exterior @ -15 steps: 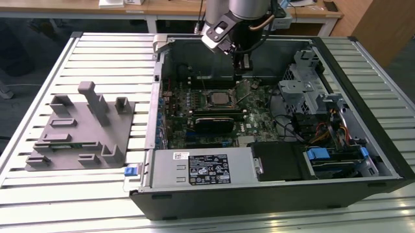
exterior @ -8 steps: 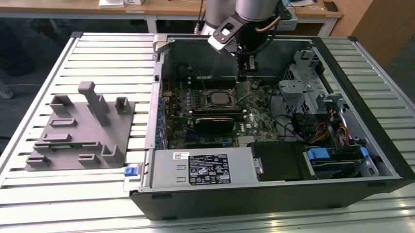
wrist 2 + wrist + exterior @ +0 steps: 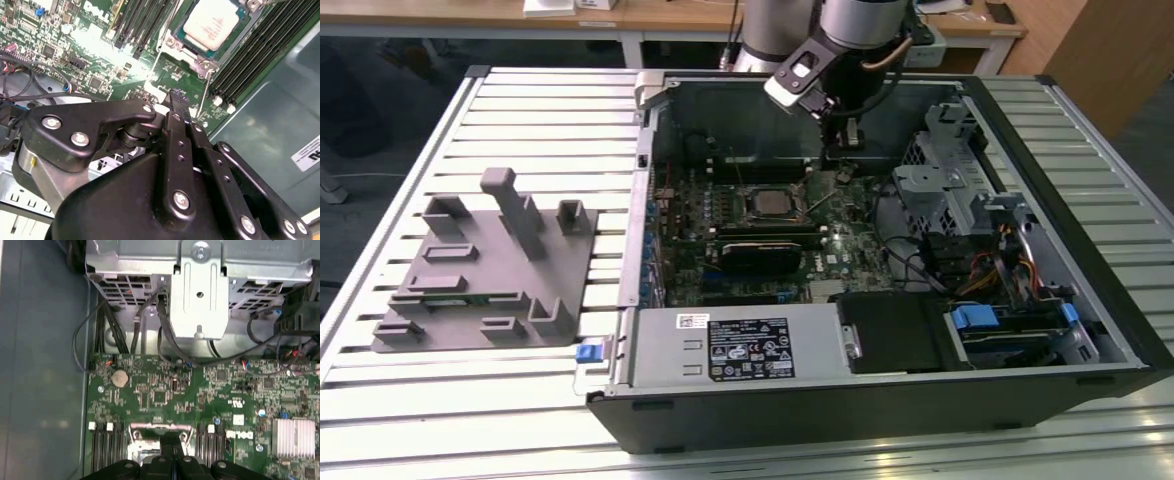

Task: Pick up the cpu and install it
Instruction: 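Close the cpu cover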

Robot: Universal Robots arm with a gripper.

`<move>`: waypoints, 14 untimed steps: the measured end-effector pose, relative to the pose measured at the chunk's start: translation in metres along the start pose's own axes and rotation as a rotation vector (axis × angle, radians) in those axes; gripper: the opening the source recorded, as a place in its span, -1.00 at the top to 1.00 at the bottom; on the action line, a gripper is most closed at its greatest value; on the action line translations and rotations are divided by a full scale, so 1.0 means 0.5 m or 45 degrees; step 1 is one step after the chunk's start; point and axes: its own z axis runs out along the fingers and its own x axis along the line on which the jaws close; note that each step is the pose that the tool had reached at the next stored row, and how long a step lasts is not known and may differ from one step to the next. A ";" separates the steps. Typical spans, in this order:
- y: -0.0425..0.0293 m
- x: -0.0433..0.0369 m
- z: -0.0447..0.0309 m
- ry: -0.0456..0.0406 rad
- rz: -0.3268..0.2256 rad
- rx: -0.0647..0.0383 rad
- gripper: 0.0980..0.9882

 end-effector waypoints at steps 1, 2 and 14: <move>0.003 0.000 0.001 0.000 0.000 0.000 0.98; 0.005 0.000 0.002 0.000 0.000 0.001 0.98; 0.036 0.001 0.017 0.000 0.000 0.007 0.98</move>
